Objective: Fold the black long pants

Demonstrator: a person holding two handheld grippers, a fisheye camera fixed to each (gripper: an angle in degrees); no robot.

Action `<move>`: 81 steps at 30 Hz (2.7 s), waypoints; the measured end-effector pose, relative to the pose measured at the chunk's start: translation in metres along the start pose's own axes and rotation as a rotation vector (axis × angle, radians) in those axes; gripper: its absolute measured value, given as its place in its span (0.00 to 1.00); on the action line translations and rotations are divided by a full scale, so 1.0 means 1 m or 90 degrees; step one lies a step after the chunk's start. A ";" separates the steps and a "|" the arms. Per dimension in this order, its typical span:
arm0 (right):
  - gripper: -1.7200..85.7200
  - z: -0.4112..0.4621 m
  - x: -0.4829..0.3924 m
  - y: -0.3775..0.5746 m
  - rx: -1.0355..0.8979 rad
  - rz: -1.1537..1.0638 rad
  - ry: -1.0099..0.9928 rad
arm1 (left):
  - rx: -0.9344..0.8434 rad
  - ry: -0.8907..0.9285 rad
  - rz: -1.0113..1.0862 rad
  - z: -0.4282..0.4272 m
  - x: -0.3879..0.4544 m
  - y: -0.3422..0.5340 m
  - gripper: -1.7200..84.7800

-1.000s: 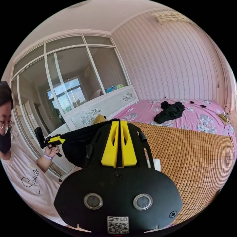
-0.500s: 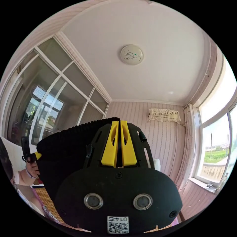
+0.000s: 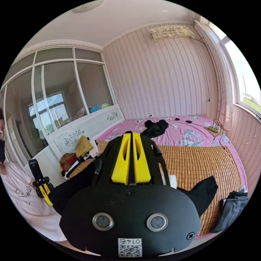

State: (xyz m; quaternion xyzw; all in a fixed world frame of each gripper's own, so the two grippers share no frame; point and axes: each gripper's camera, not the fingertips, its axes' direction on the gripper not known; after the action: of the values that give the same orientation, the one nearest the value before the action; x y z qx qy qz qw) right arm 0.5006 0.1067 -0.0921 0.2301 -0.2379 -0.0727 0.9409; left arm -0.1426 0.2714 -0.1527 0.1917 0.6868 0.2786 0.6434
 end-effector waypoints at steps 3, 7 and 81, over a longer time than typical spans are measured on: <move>0.03 0.006 -0.037 -0.058 0.057 -0.095 -0.068 | 0.080 0.001 0.019 -0.047 -0.014 -0.023 0.01; 0.03 0.059 -0.136 -0.138 0.093 -0.277 -0.146 | 0.245 -0.053 0.030 -0.168 -0.039 -0.042 0.01; 0.08 0.102 0.090 0.306 -0.332 0.476 0.373 | -0.402 -0.372 -0.217 -0.012 -0.404 0.132 0.07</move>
State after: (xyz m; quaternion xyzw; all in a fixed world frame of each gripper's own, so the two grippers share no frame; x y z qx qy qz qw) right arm 0.5387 0.3139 0.1681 -0.1005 -0.0055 0.2773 0.9555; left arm -0.1272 0.1200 0.2448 -0.0591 0.3798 0.2984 0.8736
